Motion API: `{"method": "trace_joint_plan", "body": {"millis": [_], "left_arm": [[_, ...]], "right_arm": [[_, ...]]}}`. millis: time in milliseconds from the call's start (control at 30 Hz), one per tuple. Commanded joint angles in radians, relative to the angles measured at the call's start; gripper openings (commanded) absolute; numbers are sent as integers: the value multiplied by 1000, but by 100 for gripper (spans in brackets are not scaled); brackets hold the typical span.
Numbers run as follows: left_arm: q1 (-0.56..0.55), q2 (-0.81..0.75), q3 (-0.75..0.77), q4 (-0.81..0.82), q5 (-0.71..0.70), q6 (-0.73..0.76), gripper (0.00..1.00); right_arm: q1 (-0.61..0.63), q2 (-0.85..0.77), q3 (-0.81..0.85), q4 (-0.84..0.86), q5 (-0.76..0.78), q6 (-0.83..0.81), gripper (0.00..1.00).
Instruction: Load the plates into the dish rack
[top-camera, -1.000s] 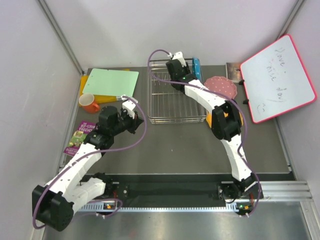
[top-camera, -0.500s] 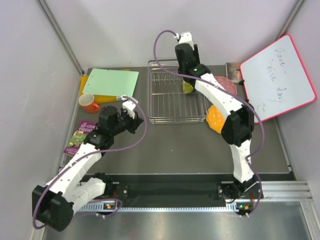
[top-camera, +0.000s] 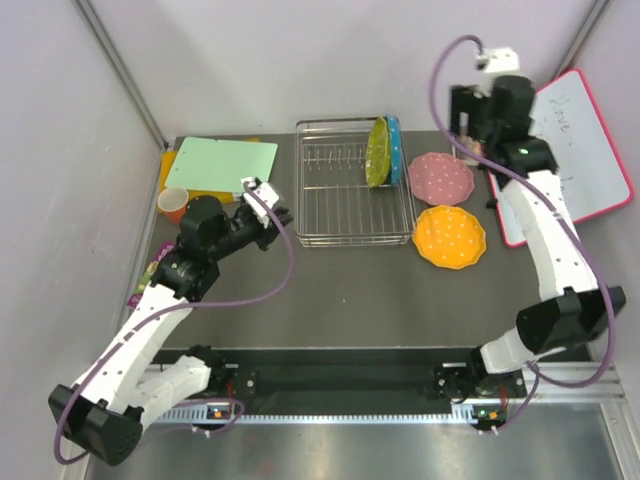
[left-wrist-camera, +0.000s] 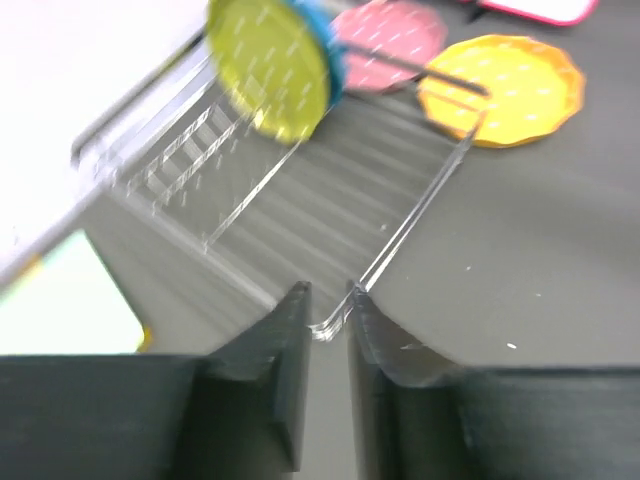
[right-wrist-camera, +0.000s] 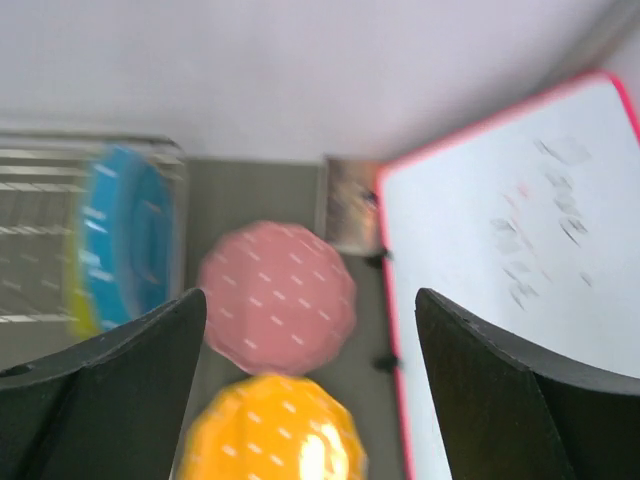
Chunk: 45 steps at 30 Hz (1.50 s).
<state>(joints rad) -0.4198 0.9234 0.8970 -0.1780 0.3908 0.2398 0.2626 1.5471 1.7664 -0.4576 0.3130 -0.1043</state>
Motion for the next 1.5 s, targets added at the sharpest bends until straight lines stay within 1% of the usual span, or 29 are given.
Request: {"method": "trace_joint_plan", "body": {"millis": [0,33,67,100,133,200,233,300,333,367,500,567,633,667,800,833,867,900,933,967,1000,1033,1067,1100,1167,1200,1233,1367,1467], "left_arm": [[-57,12,51,0,158,128,0],[-123,20,49,12,145,133,0],[-173,32,52,20,117,147,0],[-233,69,60,17,84,206,19],[-345,92,68,18,35,245,31],[-425,164,106,24,43,329,42],[-491,195,124,50,42,341,51],[-555,311,222,43,68,368,61],[-568,359,267,17,86,371,66],[-577,452,352,9,135,372,67],[-593,644,477,78,194,319,80],[-594,745,532,122,195,285,81],[-594,813,603,132,191,257,81],[-594,878,629,126,191,245,81],[-594,1060,779,114,206,185,77],[-593,1147,877,101,207,171,76],[-594,1193,937,80,212,136,75],[-591,1241,1000,19,218,130,71],[-593,1329,1123,-15,221,121,69],[-591,1368,1181,-41,224,99,66],[-588,1400,1226,-69,226,92,57],[-586,1449,1287,-74,230,84,49],[-586,1466,1304,-69,227,63,44],[-586,1479,1313,-55,224,58,28],[-586,1500,1307,-35,203,37,8],[-586,1508,1303,-26,192,32,3],[-586,1525,1301,-23,184,30,0],[-582,1569,1309,-9,151,7,0],[-585,1620,1361,-50,129,-3,0]], "right_arm": [[-178,-108,-171,-125,-296,-89,86],[-189,-123,-227,-139,-352,-162,86],[-197,-162,-260,-153,-370,-185,87],[-227,-183,-325,-154,-385,-196,87],[-249,-205,-355,-154,-428,-187,88],[-327,-269,-412,-133,-471,-170,89],[-345,-286,-453,-131,-485,-155,89],[-404,-329,-498,-121,-495,-141,89],[-428,-343,-511,-115,-521,-123,89],[-485,-367,-521,-113,-538,-115,89],[-620,-418,-562,-125,-601,-94,90],[-693,-455,-574,-142,-638,-97,90],[-726,-482,-593,-156,-667,-115,90],[-747,-513,-601,-161,-670,-121,90],[-757,-582,-653,-174,-675,-141,90],[-758,-602,-662,-174,-678,-138,90],[-761,-610,-671,-173,-686,-133,91],[-764,-616,-683,-176,-695,-126,90],[-766,-624,-688,-176,-698,-120,90],[-773,-621,-693,-177,-703,-114,89],[-776,-622,-697,-176,-709,-106,87],[-780,-619,-697,-174,-712,-101,77],[-783,-613,-694,-171,-716,-97,71],[-784,-608,-691,-173,-726,-88,67],[-787,-593,-682,-171,-729,-74,64],[-790,-587,-679,-168,-732,-71,61],[-795,-576,-676,-170,-733,-64,61],[-801,-556,-664,-168,-749,-61,60],[-806,-550,-667,-167,-752,-61,60]]}}
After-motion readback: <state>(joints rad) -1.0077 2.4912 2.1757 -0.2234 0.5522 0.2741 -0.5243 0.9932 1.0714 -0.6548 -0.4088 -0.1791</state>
